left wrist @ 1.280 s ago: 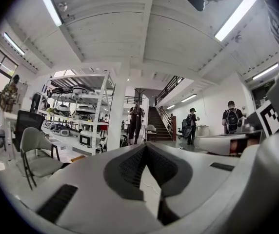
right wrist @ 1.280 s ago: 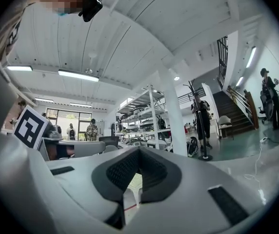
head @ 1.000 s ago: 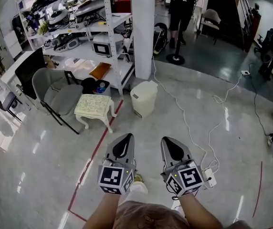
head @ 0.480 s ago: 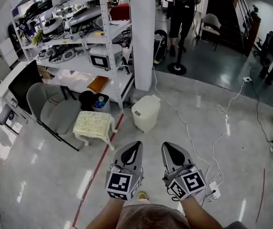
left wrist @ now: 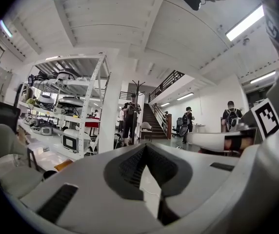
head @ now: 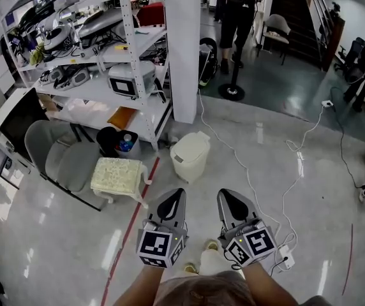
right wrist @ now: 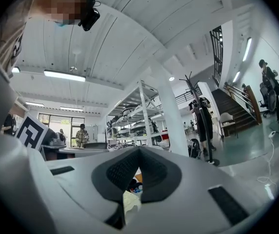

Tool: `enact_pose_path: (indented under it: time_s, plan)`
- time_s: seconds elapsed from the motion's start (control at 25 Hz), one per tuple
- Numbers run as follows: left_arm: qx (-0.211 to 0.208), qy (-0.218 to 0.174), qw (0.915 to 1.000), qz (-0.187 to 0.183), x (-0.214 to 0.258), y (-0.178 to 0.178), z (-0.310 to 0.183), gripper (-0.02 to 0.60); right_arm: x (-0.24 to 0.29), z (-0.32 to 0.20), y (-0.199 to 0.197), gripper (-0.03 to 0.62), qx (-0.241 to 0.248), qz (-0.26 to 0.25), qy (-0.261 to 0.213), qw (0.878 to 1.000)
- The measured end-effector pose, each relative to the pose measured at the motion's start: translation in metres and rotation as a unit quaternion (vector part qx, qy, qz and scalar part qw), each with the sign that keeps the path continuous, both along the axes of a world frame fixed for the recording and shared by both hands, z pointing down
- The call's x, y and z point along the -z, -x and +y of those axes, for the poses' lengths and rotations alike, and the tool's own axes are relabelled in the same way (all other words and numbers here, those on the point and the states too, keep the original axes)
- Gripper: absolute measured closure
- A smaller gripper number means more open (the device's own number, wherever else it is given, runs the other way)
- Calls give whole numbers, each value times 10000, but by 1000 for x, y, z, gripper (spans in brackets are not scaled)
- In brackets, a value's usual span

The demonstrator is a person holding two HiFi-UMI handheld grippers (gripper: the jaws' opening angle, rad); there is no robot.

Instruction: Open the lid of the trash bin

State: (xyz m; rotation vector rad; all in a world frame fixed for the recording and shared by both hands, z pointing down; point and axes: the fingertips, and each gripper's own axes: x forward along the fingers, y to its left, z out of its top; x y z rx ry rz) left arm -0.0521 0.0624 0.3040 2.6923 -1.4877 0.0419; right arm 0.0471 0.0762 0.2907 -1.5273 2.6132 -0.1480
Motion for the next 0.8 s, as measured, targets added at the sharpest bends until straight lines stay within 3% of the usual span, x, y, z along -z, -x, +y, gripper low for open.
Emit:
enact_pose_path:
  time_s: [0.36, 0.8]
  plan:
    - [44, -32, 9997, -230, -15, -16, -68, 595, -9, -79, -9, 588, 102, 115, -96, 9998]
    - [125, -53, 9997, -210, -6, -50, -171, 595, -6, -199, -45, 588, 192, 51, -36, 9998]
